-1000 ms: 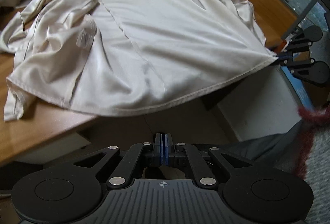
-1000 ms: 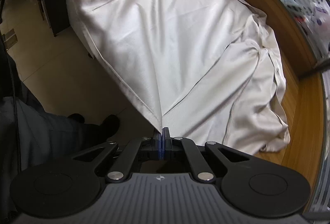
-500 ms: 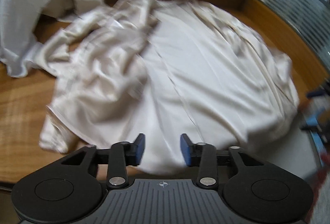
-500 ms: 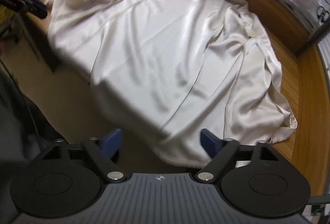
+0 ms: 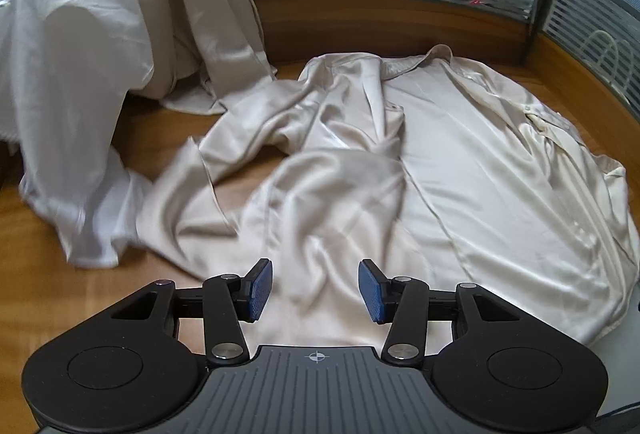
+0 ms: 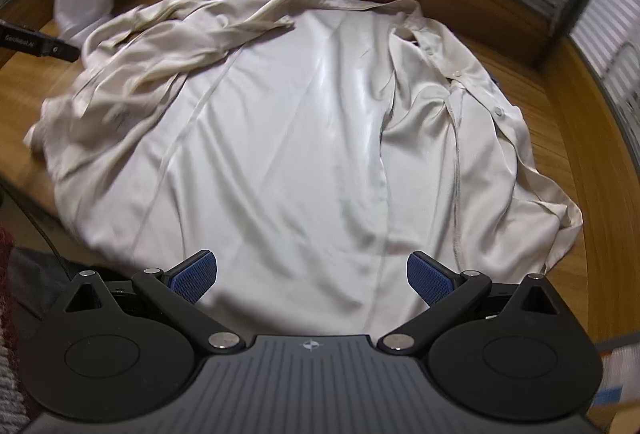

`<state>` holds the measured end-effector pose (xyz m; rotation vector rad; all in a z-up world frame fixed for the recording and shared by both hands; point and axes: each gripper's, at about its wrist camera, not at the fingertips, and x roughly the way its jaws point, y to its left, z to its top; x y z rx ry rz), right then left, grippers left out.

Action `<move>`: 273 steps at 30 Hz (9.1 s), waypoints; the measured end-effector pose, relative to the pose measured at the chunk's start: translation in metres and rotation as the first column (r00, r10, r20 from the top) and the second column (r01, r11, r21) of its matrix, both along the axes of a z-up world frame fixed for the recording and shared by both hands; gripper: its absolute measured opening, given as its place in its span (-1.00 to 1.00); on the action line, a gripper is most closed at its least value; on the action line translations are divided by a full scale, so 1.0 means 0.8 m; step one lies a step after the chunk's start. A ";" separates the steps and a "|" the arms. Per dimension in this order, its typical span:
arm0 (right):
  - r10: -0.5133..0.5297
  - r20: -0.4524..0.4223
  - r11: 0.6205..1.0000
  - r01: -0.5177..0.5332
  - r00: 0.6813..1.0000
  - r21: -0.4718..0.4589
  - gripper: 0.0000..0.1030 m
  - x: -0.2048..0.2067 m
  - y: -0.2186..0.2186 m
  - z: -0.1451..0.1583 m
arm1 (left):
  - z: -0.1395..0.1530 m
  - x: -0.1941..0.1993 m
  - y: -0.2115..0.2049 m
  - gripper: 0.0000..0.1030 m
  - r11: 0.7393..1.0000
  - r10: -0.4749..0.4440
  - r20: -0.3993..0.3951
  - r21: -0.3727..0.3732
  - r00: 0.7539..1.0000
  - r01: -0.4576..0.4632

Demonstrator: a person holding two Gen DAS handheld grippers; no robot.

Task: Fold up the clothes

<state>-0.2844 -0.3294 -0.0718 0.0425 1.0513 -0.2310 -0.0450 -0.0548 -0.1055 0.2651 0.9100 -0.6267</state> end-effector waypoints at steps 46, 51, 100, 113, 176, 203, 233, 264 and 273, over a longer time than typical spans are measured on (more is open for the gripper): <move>-0.646 0.100 0.762 0.635 0.756 0.122 0.98 0.084 0.383 -0.026 | -0.017 0.145 -0.051 -0.85 0.821 -0.553 -0.079 -0.224 0.829 0.526; -0.671 0.121 0.741 0.655 0.732 0.146 0.98 0.073 0.363 -0.024 | 0.020 0.110 -0.111 -0.85 0.749 -0.642 -0.072 -0.272 0.763 0.604; -0.359 0.103 0.923 0.337 0.928 0.184 0.39 0.312 0.269 -0.088 | -0.081 0.223 -0.077 -0.02 0.779 -0.621 0.052 0.152 0.782 0.608; -0.405 0.134 0.913 0.392 0.904 0.114 -0.71 0.291 0.263 -0.086 | -0.098 0.242 -0.081 -0.03 0.814 -0.567 0.014 0.161 0.824 0.558; -0.911 0.159 0.411 0.877 0.382 0.250 -0.93 -0.037 0.114 -0.042 | -0.014 0.231 -0.340 -0.87 0.846 -0.520 0.276 0.032 0.808 0.533; -0.908 0.163 0.417 0.878 0.387 0.235 -0.34 -0.038 0.147 -0.026 | 0.003 0.207 -0.241 0.01 0.631 -0.772 0.219 0.149 0.597 0.761; -0.925 -0.030 0.294 0.762 0.380 0.577 -0.27 0.077 0.298 -0.109 | -0.111 0.200 -0.069 0.14 0.619 -0.783 0.134 0.264 0.607 0.740; -0.565 0.173 0.818 0.523 0.807 0.239 -0.97 0.091 0.374 -0.048 | -0.046 0.236 -0.059 -0.68 0.658 -0.748 0.179 0.323 0.639 0.680; -0.567 0.145 0.811 0.519 0.811 0.271 -0.61 0.088 0.389 -0.054 | -0.023 0.183 0.006 -0.13 0.530 -0.848 0.114 0.184 0.518 0.828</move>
